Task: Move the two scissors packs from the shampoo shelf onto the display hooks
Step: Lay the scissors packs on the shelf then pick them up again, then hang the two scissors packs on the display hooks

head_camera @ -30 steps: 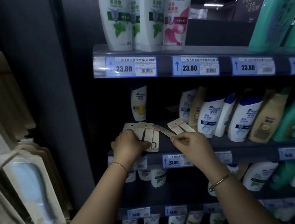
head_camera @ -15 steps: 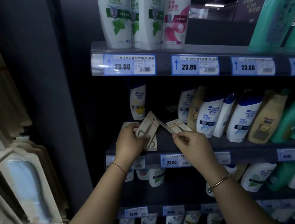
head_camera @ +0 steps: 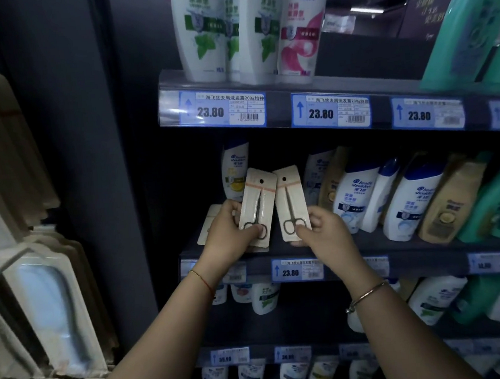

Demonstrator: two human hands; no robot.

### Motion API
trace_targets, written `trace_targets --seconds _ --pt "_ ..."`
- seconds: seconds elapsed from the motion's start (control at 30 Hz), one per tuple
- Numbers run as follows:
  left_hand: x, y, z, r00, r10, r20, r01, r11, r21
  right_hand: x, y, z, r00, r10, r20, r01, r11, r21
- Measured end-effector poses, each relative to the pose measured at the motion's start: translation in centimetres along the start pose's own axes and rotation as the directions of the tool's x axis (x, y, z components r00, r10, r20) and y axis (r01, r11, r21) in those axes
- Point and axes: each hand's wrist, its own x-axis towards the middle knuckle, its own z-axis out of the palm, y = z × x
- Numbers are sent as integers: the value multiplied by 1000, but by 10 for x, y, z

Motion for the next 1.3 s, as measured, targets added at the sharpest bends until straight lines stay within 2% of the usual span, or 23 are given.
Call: trace_targets --seconds 0.1,0.2,0.33,0.5,0.73,0.97,1.1,1.3 --pt "-2 0 -4 999 26 45 -24 998 -62 3 -3 0 995 94 23 -97 976 195" --pt "-8 2 -9 994 67 88 -53 987 -149 3 -6 0 987 127 94 -154 913 377" --pt "-24 5 -19 995 70 76 -52 974 -219 -7 -8 7 983 119 139 -168 887 431" --pt "-61 5 -45 987 66 147 -11 938 -347 -39 -16 21 968 47 246 -154 886 438" --pt "-123 12 -108 986 106 131 -51 929 -365 -95 -62 58 951 -86 298 -66 882 467" --pt "-177 20 -206 988 147 45 -125 937 -327 -138 -121 118 930 -192 315 60 921 385" --pt "-194 26 -274 974 228 1 -222 945 -239 -159 -159 167 918 -237 317 105 918 381" --pt "-202 25 -382 966 256 -35 -258 945 -203 -177 -217 261 894 -305 327 146 891 431"
